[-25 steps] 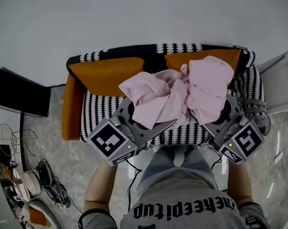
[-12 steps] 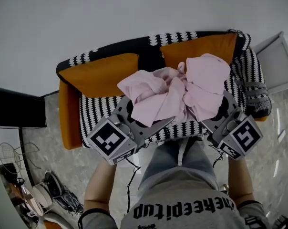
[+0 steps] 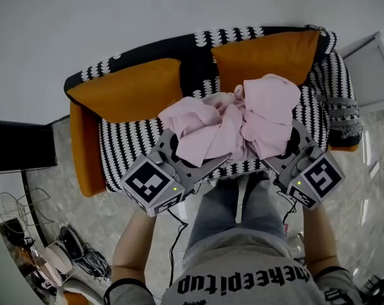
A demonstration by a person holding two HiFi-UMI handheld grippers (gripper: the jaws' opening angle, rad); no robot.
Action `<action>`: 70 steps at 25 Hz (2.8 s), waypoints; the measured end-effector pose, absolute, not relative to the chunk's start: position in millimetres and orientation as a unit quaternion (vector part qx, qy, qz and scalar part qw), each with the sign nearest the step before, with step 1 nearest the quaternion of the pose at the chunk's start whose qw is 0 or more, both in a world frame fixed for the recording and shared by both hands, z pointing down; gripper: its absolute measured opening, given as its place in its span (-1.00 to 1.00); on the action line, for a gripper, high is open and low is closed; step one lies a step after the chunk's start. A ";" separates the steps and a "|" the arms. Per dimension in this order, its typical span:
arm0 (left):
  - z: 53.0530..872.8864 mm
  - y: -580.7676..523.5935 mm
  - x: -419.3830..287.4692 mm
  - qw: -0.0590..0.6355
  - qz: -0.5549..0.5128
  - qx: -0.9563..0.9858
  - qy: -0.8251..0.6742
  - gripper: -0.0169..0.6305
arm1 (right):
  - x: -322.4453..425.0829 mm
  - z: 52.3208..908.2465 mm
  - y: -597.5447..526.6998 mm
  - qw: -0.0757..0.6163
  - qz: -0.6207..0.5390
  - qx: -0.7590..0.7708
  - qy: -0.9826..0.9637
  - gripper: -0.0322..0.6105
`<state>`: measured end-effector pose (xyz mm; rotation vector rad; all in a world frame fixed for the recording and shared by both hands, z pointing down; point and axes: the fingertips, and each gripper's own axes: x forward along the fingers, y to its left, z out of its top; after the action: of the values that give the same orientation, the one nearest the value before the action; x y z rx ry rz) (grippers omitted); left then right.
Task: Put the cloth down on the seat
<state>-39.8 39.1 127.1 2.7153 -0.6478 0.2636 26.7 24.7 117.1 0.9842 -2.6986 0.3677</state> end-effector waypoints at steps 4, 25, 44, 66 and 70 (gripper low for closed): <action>149.6 42.7 -36.1 0.200 0.112 0.946 -0.228 0.16 | 29.0 140.8 25.5 0.136 0.144 0.334 -0.922 -0.12; 301.0 39.9 -30.8 0.276 0.153 0.920 -0.234 0.16 | 34.3 294.6 21.8 0.204 0.242 0.313 -0.896 -0.12; 435.6 51.6 -36.3 0.340 0.189 0.891 -0.236 0.15 | 29.6 431.8 31.7 0.253 0.299 0.286 -0.874 -0.12; 519.3 68.3 -33.3 0.376 0.227 0.867 -0.236 0.14 | 35.6 517.1 47.6 0.303 0.326 0.297 -0.845 -0.11; 533.1 70.9 -33.4 0.375 0.238 0.864 -0.238 0.14 | 36.9 531.4 51.2 0.308 0.331 0.295 -0.842 -0.11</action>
<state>-33.4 70.9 533.1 2.2117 -0.6100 0.6081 36.9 51.2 531.4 0.7799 -2.2256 0.8745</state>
